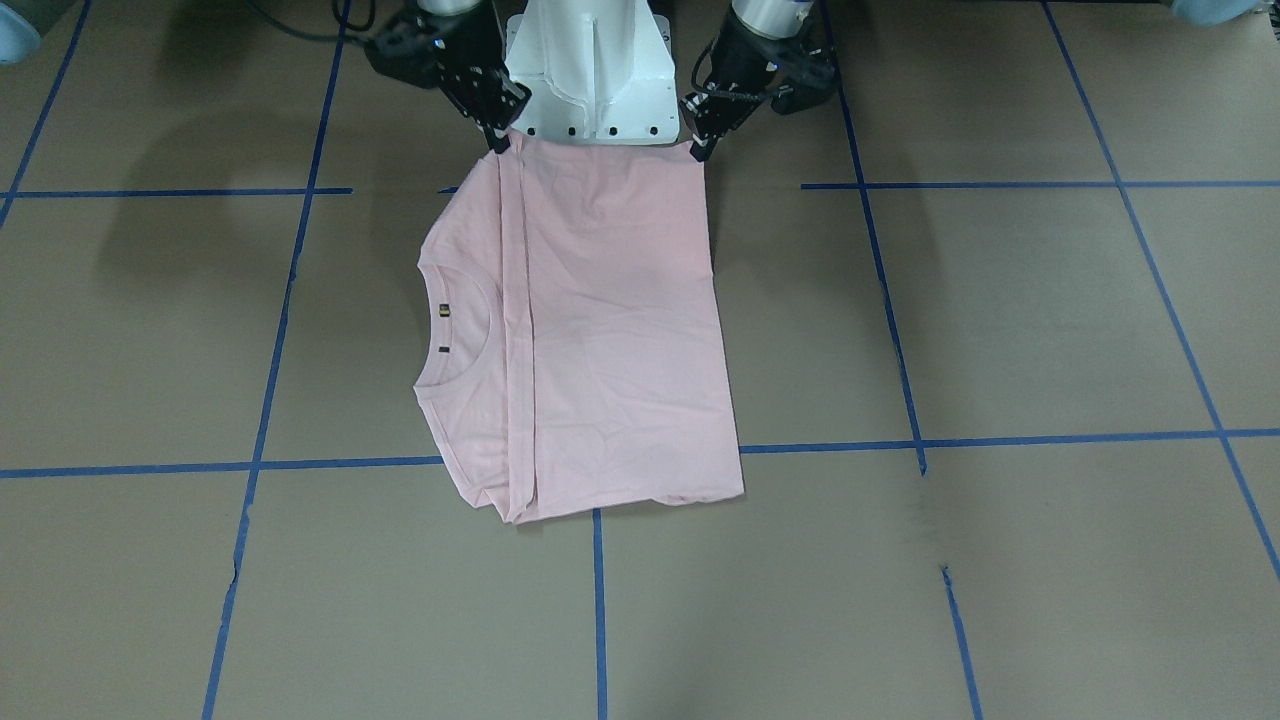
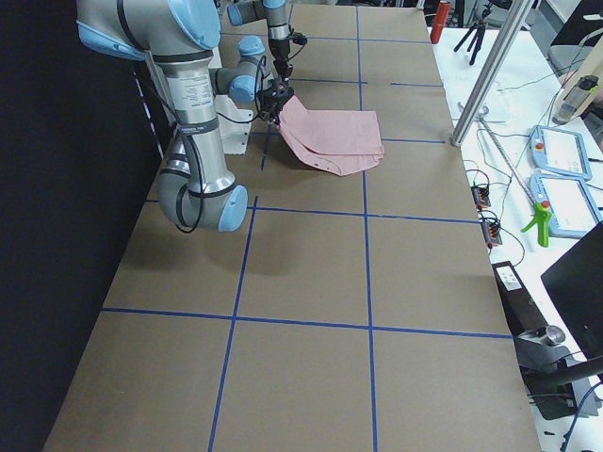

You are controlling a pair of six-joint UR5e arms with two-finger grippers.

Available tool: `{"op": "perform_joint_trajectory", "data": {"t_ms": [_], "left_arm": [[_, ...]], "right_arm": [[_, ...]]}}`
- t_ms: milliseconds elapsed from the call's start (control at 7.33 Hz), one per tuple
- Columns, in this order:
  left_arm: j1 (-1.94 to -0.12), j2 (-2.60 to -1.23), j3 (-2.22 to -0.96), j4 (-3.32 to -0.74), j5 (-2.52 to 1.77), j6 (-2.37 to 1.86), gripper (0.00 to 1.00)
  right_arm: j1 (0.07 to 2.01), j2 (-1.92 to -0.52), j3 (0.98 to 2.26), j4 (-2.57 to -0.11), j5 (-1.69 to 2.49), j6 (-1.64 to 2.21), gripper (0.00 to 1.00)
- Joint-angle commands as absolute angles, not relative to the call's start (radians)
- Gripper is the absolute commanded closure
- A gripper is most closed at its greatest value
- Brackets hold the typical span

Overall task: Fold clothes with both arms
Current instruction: 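Lift the near edge with both grippers and fold it over away from the robot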

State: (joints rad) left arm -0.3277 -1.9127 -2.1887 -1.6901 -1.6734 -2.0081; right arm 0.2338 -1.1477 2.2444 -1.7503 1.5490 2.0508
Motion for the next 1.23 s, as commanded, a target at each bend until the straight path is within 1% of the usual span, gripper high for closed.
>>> {"op": "perform_joint_trajectory", "data": {"t_ms": [0, 136, 409, 546, 955, 1092], "left_arm": [[-0.53, -2.125, -1.971, -1.64, -1.681, -1.885, 1.0], [-0.599, -2.141, -1.9, -1.67, -1.68, -1.793, 1.0], [-0.632, -2.157, -1.785, -1.75, -1.672, -1.747, 1.0], [-0.632, -2.158, -1.761, -1.775, -1.671, -1.746, 1.0], [-0.632, -2.212, -1.636, -1.833, -1.666, -1.744, 1.0], [-0.632, -2.236, -1.567, -1.868, -1.631, -1.68, 1.0]], "right_arm": [[0.463, -1.023, 2.083, -1.714, 1.703, 1.955, 1.0], [0.559, -0.976, 1.969, -1.653, 1.759, 1.95, 1.0], [0.645, -0.948, 1.8, -1.499, 1.822, 1.947, 1.0], [0.656, -0.916, 1.745, -1.487, 1.833, 1.947, 1.0], [0.684, -0.894, 1.665, -1.479, 1.876, 1.918, 1.0], [0.69, -0.84, 1.55, -1.418, 1.888, 1.889, 1.0]]}}
